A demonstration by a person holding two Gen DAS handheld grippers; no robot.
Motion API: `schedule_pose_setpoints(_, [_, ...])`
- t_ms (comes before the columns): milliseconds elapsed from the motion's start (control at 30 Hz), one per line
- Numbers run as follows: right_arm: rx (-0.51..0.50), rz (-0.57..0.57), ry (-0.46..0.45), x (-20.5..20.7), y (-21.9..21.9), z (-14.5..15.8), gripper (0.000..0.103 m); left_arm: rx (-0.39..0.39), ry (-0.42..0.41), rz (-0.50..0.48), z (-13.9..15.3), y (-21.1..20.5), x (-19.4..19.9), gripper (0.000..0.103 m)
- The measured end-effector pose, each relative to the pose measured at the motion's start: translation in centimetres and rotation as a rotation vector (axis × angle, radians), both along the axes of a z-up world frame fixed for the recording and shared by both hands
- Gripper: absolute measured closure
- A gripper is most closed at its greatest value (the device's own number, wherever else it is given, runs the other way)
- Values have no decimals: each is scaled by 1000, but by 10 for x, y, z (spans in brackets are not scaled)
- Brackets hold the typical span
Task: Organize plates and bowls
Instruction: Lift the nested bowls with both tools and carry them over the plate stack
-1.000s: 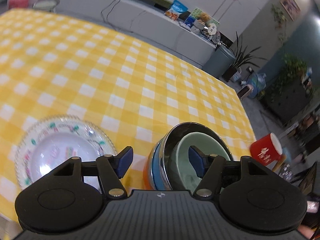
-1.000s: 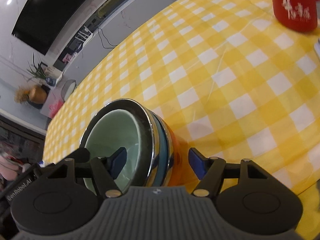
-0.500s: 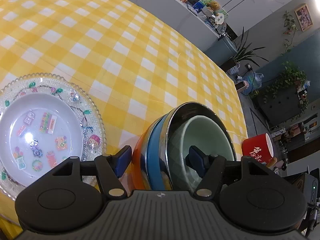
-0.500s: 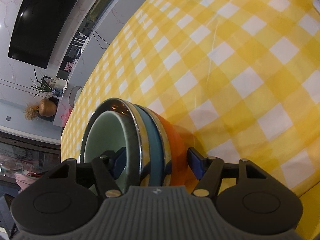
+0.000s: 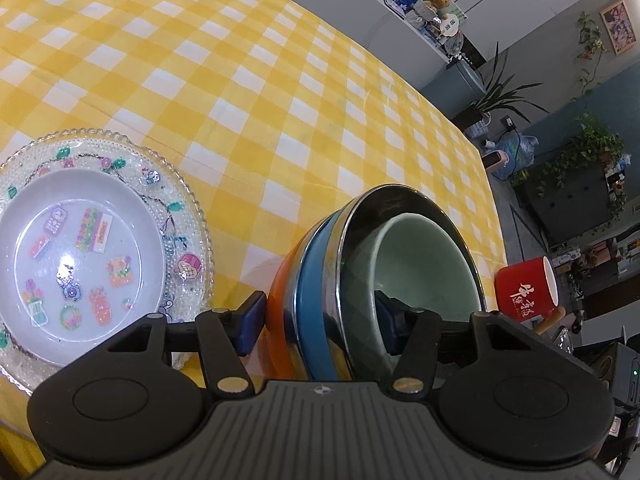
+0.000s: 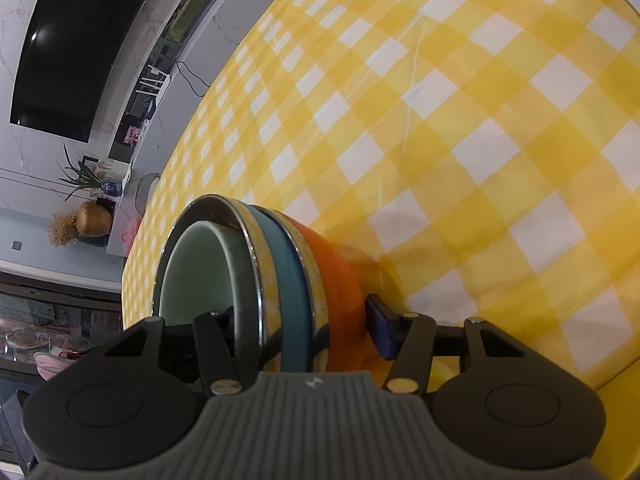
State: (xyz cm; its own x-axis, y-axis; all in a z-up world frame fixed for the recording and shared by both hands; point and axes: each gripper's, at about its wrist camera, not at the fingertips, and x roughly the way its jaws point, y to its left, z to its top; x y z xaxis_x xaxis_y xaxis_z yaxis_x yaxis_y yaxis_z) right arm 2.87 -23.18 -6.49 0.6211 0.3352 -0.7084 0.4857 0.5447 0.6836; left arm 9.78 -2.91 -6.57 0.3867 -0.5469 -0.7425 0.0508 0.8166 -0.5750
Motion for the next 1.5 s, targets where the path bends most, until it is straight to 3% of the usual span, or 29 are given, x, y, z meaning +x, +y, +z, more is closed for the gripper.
schedule_pose_setpoints(767, [8, -8, 12, -3, 0, 2, 51, 16, -16, -6, 3, 0, -3, 45])
schedule_pose_setpoints(1133, [-1, 16, -47, -6, 8, 27, 51, 1, -80, -4, 30, 12, -9, 45])
schedule_pose_setpoints(1500, [15, 90, -96, -3, 47, 48, 51, 11, -120, 44, 54, 53, -17, 46])
